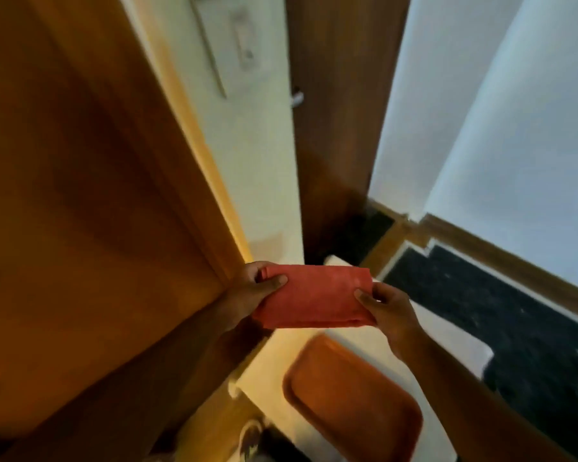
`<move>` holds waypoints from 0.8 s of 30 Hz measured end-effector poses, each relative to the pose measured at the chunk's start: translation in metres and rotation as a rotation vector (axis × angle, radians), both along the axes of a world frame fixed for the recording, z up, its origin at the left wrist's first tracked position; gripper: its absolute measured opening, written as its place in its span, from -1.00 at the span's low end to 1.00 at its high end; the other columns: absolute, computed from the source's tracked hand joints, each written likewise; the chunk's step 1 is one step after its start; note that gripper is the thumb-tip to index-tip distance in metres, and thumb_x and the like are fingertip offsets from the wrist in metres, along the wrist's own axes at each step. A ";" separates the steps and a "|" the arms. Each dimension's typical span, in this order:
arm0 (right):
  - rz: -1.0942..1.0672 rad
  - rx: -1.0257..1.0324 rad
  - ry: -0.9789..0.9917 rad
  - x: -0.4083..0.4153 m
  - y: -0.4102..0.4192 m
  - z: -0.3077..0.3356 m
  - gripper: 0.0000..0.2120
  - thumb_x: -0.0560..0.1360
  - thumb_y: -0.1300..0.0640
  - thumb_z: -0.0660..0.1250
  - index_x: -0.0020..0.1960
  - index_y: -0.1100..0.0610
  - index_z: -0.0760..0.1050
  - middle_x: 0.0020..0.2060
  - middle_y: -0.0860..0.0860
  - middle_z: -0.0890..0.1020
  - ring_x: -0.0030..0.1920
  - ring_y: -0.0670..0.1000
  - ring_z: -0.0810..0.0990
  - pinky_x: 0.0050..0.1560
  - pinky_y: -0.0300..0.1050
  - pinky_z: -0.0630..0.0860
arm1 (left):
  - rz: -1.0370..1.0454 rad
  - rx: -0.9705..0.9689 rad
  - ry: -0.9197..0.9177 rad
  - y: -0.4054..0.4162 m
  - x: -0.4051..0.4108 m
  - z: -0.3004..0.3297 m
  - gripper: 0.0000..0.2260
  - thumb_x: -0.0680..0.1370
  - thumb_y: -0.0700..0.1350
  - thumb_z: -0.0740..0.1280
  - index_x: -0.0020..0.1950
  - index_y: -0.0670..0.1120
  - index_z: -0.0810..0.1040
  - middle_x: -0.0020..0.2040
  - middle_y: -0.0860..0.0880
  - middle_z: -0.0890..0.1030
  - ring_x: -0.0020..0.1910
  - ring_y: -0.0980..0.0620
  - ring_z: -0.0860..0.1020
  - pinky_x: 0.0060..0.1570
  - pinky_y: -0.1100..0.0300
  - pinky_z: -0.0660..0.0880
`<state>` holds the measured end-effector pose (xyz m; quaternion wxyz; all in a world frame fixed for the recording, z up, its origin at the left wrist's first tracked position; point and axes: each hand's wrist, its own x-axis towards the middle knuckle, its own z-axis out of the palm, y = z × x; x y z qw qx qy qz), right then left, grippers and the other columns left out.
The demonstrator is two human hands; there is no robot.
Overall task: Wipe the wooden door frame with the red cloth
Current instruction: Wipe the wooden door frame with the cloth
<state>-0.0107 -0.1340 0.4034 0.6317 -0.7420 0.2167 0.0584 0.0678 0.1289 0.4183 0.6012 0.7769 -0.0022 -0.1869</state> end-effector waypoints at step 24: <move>-0.188 -0.290 -0.739 0.122 0.328 0.220 -0.28 0.57 -0.10 0.16 0.57 0.08 -0.12 0.56 0.14 0.09 0.48 0.17 0.24 0.35 0.12 0.41 | 0.075 0.591 -0.819 0.194 0.027 0.269 -0.81 0.53 -0.03 0.43 0.13 0.12 0.59 0.02 0.17 0.66 -0.07 0.23 0.61 -0.08 0.20 0.52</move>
